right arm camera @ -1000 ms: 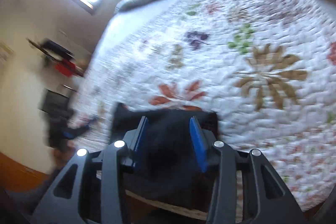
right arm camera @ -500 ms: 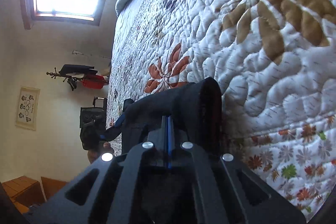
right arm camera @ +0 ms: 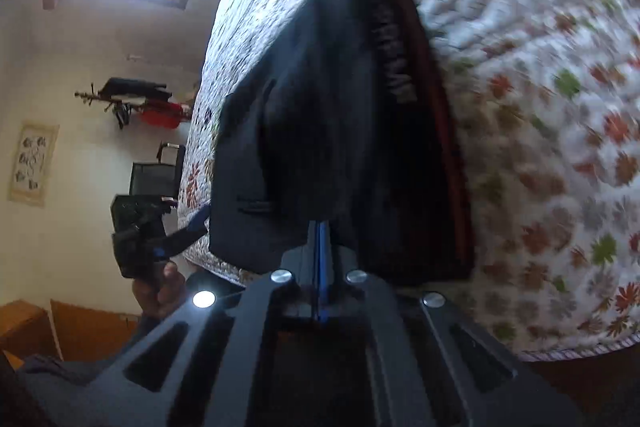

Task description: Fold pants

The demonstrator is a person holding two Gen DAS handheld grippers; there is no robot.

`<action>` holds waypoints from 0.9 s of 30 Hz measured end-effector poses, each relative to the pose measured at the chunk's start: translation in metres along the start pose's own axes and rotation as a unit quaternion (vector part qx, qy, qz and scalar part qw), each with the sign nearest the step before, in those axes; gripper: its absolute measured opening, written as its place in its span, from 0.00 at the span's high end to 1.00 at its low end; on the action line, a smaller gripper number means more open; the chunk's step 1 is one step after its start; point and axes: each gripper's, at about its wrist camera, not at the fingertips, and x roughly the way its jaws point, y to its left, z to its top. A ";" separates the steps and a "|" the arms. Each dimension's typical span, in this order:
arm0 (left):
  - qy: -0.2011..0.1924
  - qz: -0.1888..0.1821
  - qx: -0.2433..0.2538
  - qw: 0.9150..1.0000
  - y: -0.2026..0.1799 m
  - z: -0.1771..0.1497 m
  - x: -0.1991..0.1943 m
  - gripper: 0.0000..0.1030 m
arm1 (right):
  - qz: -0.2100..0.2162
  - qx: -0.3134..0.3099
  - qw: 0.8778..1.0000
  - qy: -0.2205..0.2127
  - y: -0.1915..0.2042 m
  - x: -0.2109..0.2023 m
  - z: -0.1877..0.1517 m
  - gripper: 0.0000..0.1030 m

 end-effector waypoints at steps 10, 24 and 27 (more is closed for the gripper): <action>-0.031 0.023 0.013 0.999 -0.006 0.011 -0.052 0.12 | -0.077 0.017 0.994 -0.071 0.013 -0.066 0.017 0.16; 0.027 0.109 0.004 0.994 0.025 0.045 -0.025 0.12 | -0.212 -0.025 0.974 0.070 0.033 0.044 0.074 0.13; 0.041 0.133 -0.005 0.990 0.032 0.048 -0.012 0.12 | -0.181 0.002 0.982 0.059 0.016 0.038 0.074 0.16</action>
